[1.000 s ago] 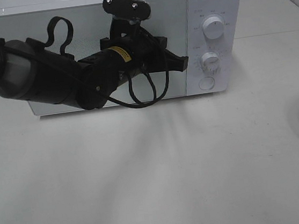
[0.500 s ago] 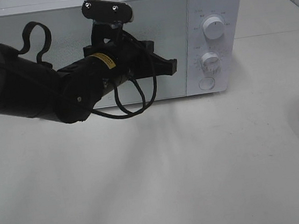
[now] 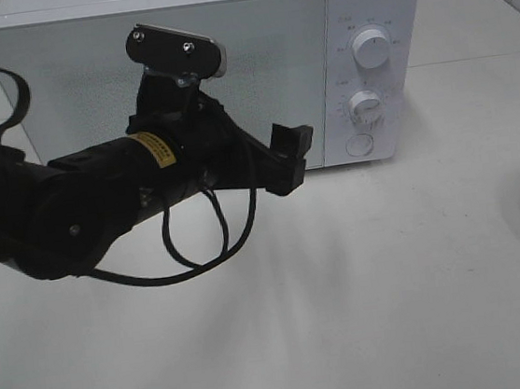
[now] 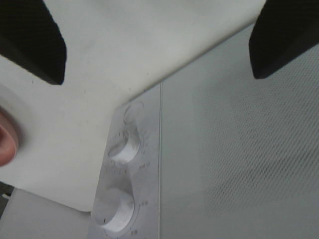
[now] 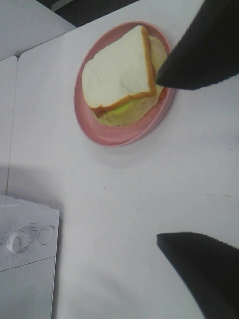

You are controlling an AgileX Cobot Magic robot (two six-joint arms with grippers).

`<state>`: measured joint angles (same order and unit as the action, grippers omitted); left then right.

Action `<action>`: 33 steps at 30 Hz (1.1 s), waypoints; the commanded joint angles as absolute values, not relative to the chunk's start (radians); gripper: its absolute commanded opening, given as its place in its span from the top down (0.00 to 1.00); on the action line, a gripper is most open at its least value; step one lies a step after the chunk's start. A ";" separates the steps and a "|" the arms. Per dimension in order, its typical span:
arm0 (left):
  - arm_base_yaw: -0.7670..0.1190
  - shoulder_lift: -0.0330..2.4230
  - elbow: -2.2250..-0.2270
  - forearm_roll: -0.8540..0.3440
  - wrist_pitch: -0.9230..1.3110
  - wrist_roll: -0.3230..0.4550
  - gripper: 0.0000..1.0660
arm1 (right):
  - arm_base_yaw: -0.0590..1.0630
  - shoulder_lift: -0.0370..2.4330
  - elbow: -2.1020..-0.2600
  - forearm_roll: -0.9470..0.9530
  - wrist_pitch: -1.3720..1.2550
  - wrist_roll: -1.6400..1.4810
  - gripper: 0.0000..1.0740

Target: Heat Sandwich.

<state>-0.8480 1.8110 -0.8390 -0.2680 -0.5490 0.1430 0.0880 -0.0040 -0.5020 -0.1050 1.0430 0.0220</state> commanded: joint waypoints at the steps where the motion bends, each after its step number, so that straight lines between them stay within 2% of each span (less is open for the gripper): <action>1: -0.851 1.748 -0.814 -0.274 -0.382 0.168 0.07 | 0.080 -0.030 -0.503 -0.106 1.037 0.010 0.29; 3: -0.850 1.716 -0.814 -0.272 -0.248 0.235 0.07 | 0.080 -0.030 -0.503 -0.106 1.037 0.010 0.29; 6: -0.850 1.677 -0.814 -0.273 -0.142 0.276 0.08 | 0.080 -0.030 -0.503 -0.106 1.037 0.010 0.29; 14: -0.850 1.589 -0.814 -0.281 0.051 0.275 0.08 | 0.080 -0.030 -0.503 -0.106 1.037 0.010 0.29; 17: -0.850 1.537 -0.814 -0.230 0.211 0.281 0.08 | 0.080 -0.030 -0.503 -0.106 1.037 0.010 0.29; 19: -0.850 1.527 -0.814 -0.228 0.241 0.277 0.08 | 0.080 -0.030 -0.503 -0.106 1.037 0.010 0.29; 22: -0.793 1.492 -0.814 -0.228 0.329 0.207 0.08 | 0.080 -0.030 -0.503 -0.106 1.037 0.010 0.29; 23: -0.793 1.492 -0.814 -0.228 0.329 0.207 0.08 | 0.080 -0.030 -0.503 -0.106 1.037 0.010 0.29; 25: -0.717 1.468 -0.814 -0.228 0.386 0.169 0.08 | 0.080 -0.030 -0.503 -0.106 1.037 0.010 0.29; 27: -0.688 1.458 -0.814 -0.228 0.409 0.162 0.08 | 0.080 -0.030 -0.503 -0.106 1.037 0.010 0.29; 31: -0.560 1.392 -0.802 -0.225 0.491 0.147 0.08 | 0.080 -0.030 -0.503 -0.106 1.037 0.010 0.29; 32: -0.560 1.392 -0.802 -0.225 0.491 0.147 0.08 | 0.080 -0.030 -0.503 -0.106 1.037 0.010 0.29; 33: -0.502 1.357 -0.787 -0.227 0.510 0.146 0.08 | 0.080 -0.030 -0.503 -0.106 1.037 0.010 0.29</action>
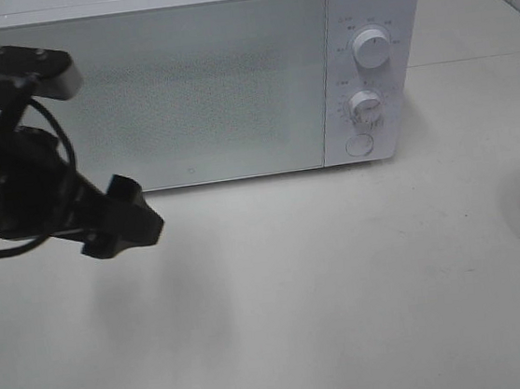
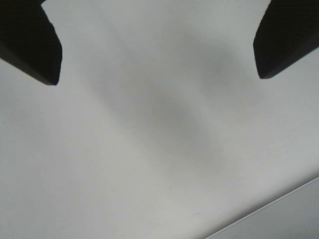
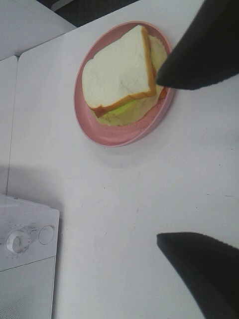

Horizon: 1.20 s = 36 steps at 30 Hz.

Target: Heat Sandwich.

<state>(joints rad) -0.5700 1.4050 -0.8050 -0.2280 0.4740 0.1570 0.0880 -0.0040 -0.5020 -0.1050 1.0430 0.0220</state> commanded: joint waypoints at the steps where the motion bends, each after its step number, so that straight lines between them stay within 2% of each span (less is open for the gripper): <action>1: -0.473 1.336 -0.777 -0.228 0.518 0.145 0.08 | 0.080 -0.030 -0.503 -0.106 1.037 0.010 0.29; 3: -0.448 1.318 -0.765 -0.228 0.524 0.145 0.08 | 0.080 -0.030 -0.503 -0.106 1.037 0.010 0.29; 4: -0.382 1.270 -0.742 -0.228 0.542 0.145 0.08 | 0.080 -0.030 -0.503 -0.106 1.037 0.010 0.29; 7: -0.294 1.197 -0.713 -0.226 0.564 0.147 0.08 | 0.080 -0.030 -0.503 -0.106 1.037 0.010 0.29; 8: -0.294 1.197 -0.713 -0.226 0.564 0.147 0.08 | 0.080 -0.030 -0.503 -0.106 1.037 0.010 0.29; 9: -0.229 1.143 -0.696 -0.221 0.584 0.147 0.08 | 0.080 -0.030 -0.503 -0.106 1.037 0.010 0.29; 12: -0.116 1.052 -0.672 -0.209 0.634 0.147 0.08 | 0.080 -0.030 -0.503 -0.106 1.037 0.010 0.29; 13: -0.116 1.052 -0.672 -0.209 0.634 0.147 0.08 | 0.080 -0.030 -0.503 -0.106 1.037 0.010 0.29; 16: -0.023 0.962 -0.668 -0.195 0.718 0.147 0.08 | 0.080 -0.030 -0.503 -0.106 1.037 0.010 0.29; 21: 0.057 0.832 -0.661 -0.177 0.801 0.143 0.08 | 0.080 -0.030 -0.503 -0.106 1.037 0.010 0.29; 30: 0.069 0.600 -0.559 -0.170 0.860 0.133 0.08 | 0.080 -0.030 -0.503 -0.106 1.037 0.010 0.29; 36: 0.069 0.438 -0.520 -0.142 0.919 0.085 0.08 | 0.080 -0.030 -0.503 -0.106 1.037 0.010 0.29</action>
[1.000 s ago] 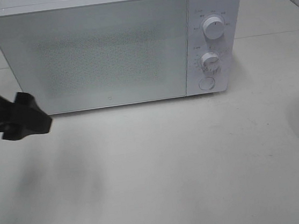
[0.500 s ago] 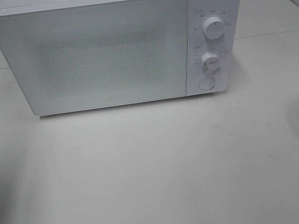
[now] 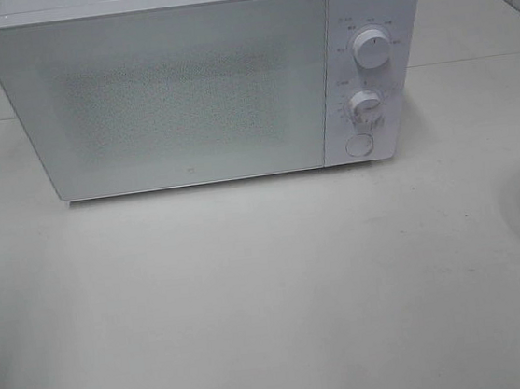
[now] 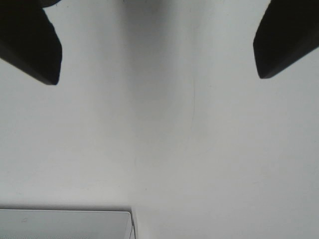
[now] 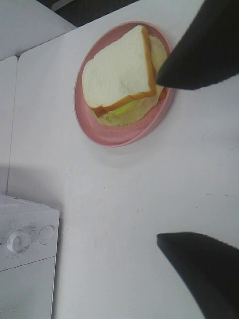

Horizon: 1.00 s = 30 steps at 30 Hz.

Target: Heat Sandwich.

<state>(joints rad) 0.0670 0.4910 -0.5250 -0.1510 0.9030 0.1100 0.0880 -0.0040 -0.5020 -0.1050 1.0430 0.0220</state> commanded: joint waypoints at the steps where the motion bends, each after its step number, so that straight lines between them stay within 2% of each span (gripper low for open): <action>1: 0.069 0.438 -0.520 -0.142 0.919 0.085 0.08 | 0.080 -0.030 -0.503 -0.106 1.037 0.010 0.29; 8: 0.069 0.320 -0.499 -0.141 1.033 0.079 0.08 | 0.080 -0.030 -0.503 -0.106 1.037 0.010 0.29; 27: 0.069 -0.037 -0.495 -0.130 1.036 0.080 0.08 | 0.080 -0.030 -0.503 -0.106 1.037 0.010 0.29; 30: 0.069 -0.030 -0.495 -0.132 1.036 0.080 0.08 | 0.080 -0.030 -0.503 -0.106 1.037 0.010 0.29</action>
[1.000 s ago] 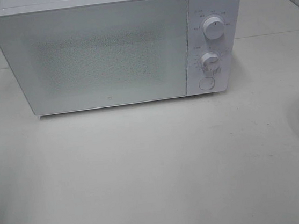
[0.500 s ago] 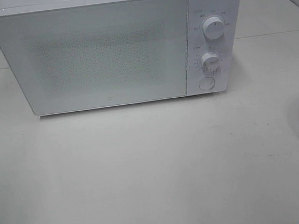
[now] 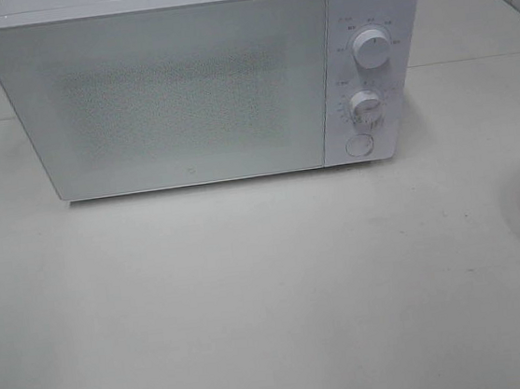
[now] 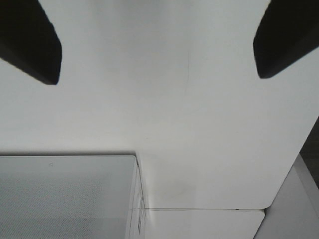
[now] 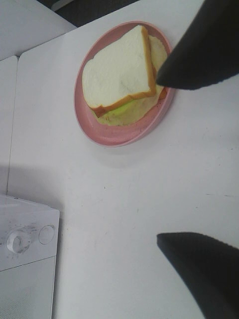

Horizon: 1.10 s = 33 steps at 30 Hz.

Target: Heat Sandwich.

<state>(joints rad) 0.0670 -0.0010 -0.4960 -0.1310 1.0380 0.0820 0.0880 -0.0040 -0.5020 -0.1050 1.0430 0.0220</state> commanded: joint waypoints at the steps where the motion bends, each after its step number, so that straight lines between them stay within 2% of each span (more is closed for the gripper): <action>1: 0.069 -0.030 -0.495 -0.132 1.036 0.080 0.08 | 0.080 -0.030 -0.503 -0.106 1.037 0.010 0.29; 33: 0.066 -0.031 -0.495 -0.133 1.036 0.080 0.08 | 0.080 -0.030 -0.503 -0.106 1.037 0.010 0.29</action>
<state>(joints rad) 0.0670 -0.0040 -0.4960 -0.1310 1.0380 0.0820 0.0880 -0.0040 -0.5020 -0.1050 1.0430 0.0220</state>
